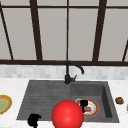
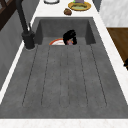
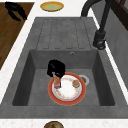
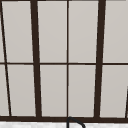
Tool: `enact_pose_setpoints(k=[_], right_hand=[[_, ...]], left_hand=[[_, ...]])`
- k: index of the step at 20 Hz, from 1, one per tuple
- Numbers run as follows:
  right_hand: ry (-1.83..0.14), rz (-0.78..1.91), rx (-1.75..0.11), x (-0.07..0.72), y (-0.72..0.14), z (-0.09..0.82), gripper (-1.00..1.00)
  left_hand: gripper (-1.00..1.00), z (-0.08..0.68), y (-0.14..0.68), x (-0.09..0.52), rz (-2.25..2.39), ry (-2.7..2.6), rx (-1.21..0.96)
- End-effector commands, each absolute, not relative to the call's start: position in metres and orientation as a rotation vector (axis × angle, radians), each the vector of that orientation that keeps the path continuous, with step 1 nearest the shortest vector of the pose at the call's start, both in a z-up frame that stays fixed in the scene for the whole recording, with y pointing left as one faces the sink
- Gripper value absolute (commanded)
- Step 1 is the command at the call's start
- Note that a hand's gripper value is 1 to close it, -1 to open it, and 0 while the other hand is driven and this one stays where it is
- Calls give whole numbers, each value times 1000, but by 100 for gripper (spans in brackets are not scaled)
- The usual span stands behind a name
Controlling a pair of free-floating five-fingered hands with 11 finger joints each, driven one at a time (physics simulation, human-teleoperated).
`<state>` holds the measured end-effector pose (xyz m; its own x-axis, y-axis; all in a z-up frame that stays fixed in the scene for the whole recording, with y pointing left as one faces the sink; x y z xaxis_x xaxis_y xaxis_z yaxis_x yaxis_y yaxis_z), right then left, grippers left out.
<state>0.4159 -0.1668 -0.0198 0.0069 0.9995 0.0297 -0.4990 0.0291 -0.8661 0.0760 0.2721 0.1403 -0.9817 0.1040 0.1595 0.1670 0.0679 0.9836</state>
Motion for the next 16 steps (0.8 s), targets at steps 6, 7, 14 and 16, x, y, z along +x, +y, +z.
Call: enact_pose_setpoints(k=[6, 7, 14, 16], right_hand=[[-869, 1423, -879, 436, -166, -84, 100], [-859, 1411, -891, 438, -160, -90, 100], [-729, 1484, -825, 464, -164, -76, -100], [-724, 1449, -797, 461, -161, -63, -100]], left_hand=[[0, 140, 272, 76, -2094, -2261, -287], [0, 140, 272, 76, -2094, -2261, -287], [0, 140, 272, 76, -2094, -2261, -287], [0, 140, 272, 76, -2094, -2261, -287]])
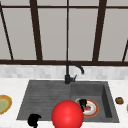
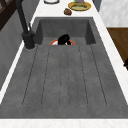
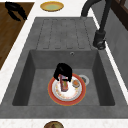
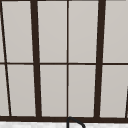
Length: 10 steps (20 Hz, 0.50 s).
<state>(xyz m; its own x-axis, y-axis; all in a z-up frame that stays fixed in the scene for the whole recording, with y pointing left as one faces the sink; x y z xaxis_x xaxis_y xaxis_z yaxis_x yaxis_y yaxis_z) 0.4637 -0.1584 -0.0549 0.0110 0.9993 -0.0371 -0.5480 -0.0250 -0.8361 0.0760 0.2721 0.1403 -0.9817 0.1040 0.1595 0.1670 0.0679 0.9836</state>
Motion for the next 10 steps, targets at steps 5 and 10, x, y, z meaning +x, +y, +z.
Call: enact_pose_setpoints(k=[5, 10], right_hand=[[-704, 1471, -850, 464, -159, -25, -100], [-711, 1484, -809, 462, -172, 5, -100]], left_hand=[[0, 140, 272, 76, -2094, -2261, -287], [0, 140, 272, 76, -2094, -2261, -287]])
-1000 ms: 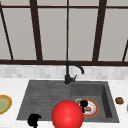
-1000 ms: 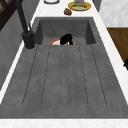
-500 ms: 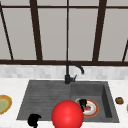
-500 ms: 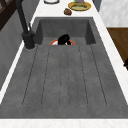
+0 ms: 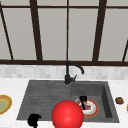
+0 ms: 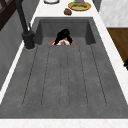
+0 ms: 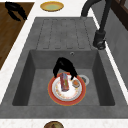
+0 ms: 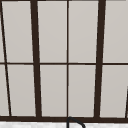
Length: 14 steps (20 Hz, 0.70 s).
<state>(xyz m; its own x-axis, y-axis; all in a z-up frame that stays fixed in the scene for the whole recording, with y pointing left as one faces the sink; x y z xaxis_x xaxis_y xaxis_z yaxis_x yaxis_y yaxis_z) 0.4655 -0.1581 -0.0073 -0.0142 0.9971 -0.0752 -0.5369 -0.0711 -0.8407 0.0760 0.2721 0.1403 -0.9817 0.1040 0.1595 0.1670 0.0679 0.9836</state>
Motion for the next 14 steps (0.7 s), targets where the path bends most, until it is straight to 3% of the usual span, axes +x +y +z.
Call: enact_pose_setpoints(k=[1, 14], right_hand=[[-719, 1482, -807, 460, -177, 9, -100], [-715, 1459, -759, 447, -252, 53, -100]], left_hand=[[0, 140, 272, 76, -2094, -2261, -287], [0, 140, 272, 76, -2094, -2261, -287]])
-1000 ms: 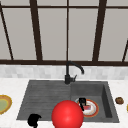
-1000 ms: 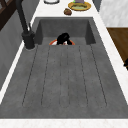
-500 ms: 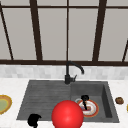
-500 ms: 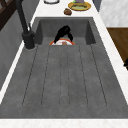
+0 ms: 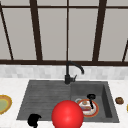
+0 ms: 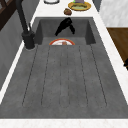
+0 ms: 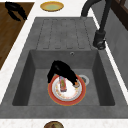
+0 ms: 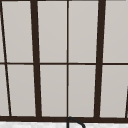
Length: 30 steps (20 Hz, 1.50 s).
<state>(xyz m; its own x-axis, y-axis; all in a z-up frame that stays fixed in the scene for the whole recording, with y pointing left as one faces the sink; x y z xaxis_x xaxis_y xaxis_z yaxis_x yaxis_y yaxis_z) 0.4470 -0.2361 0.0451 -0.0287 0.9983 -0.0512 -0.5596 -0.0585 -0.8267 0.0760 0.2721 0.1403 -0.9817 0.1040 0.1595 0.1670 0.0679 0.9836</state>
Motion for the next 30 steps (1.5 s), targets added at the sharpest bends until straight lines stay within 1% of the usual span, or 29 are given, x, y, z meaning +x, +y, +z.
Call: enact_pose_setpoints(k=[1, 10, 21, 24, 27, 30], right_hand=[[-722, 1463, -770, 446, -251, 60, -100], [-756, 1451, -748, 414, -296, 116, -100], [-834, 1417, -730, 405, -350, 139, -100], [-910, 1450, -729, 408, -345, 142, -100], [-914, 1461, -725, 410, -348, 142, -100], [-917, 1506, -668, 413, -353, 146, -100]], left_hand=[[0, 140, 272, 76, -2094, -2261, -287], [0, 140, 272, 76, -2094, -2261, -287], [0, 140, 272, 76, -2094, -2261, -287], [0, 140, 272, 76, -2094, -2261, -287], [0, 140, 272, 76, -2094, -2261, -287], [0, 140, 272, 76, -2094, -2261, -287]])
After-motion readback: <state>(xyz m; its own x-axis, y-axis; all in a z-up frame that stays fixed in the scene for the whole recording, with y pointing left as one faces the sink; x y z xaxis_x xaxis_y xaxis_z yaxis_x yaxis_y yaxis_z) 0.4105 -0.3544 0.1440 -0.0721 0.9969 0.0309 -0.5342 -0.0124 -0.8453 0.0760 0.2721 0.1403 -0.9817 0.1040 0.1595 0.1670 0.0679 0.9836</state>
